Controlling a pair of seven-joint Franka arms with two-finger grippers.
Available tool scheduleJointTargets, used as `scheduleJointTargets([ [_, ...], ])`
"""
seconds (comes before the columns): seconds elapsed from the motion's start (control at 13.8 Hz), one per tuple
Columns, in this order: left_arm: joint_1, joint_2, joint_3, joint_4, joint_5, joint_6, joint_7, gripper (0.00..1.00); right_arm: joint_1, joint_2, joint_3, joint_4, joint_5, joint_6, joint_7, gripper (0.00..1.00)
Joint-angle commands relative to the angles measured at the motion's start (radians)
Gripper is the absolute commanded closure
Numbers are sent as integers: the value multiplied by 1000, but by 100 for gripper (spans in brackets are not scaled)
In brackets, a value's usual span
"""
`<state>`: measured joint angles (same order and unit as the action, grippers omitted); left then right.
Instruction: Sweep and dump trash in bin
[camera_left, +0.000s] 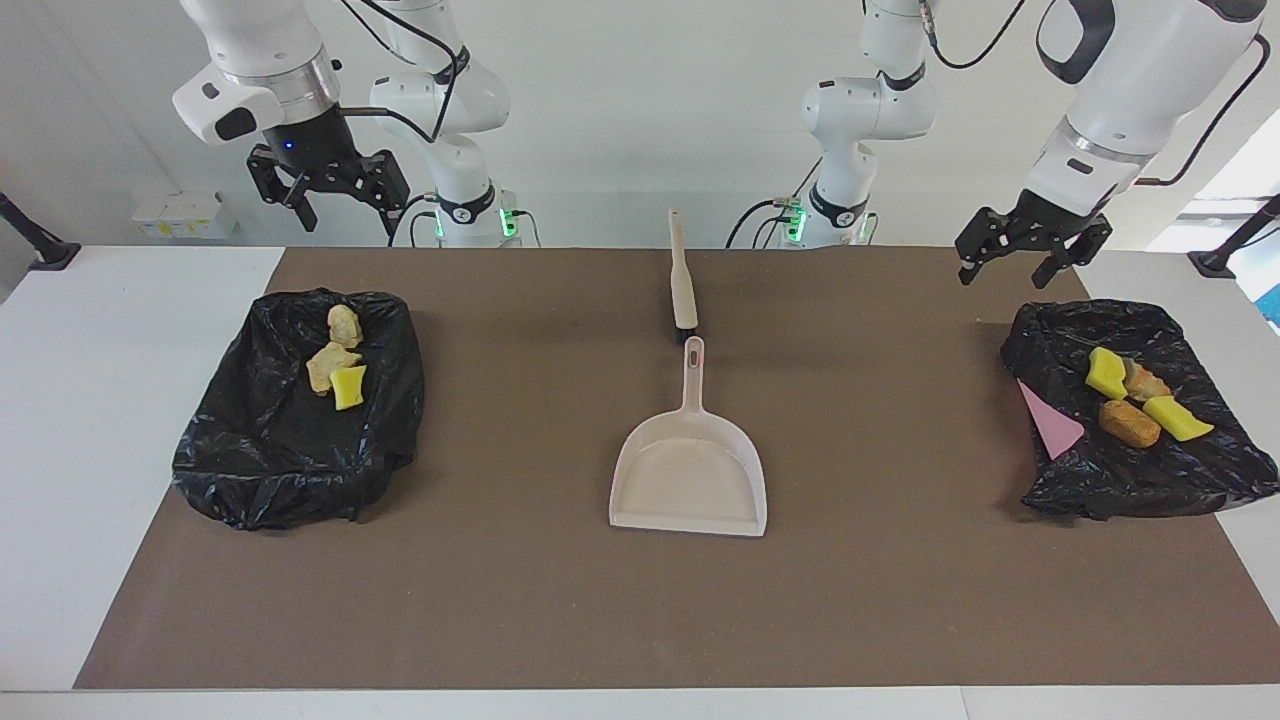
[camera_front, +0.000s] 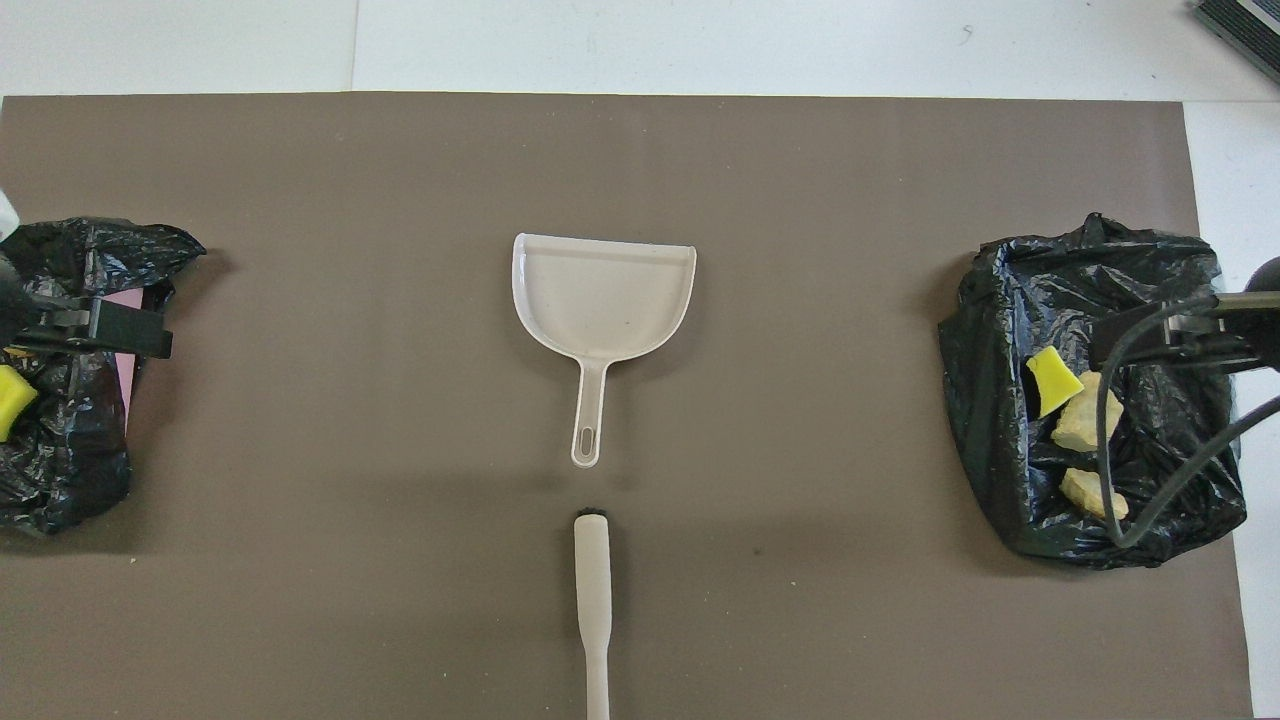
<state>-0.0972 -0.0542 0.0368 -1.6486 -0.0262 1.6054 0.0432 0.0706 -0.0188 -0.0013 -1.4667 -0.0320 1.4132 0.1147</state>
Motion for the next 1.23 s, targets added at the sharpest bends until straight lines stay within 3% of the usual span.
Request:
scheduleJointTargets([
  [0.0,7,-4,-2,9,18,-47,20,0,-12,-3,4,3,9,-10,-20,0],
  [0.29,8,13,0,73,31,-119,27,0,-12,-3,4,5,9,-10,-20,0],
  [1.16,7,24,3,115,25,-127,70,0,-12,-3,4,3,9,-10,-18,0],
])
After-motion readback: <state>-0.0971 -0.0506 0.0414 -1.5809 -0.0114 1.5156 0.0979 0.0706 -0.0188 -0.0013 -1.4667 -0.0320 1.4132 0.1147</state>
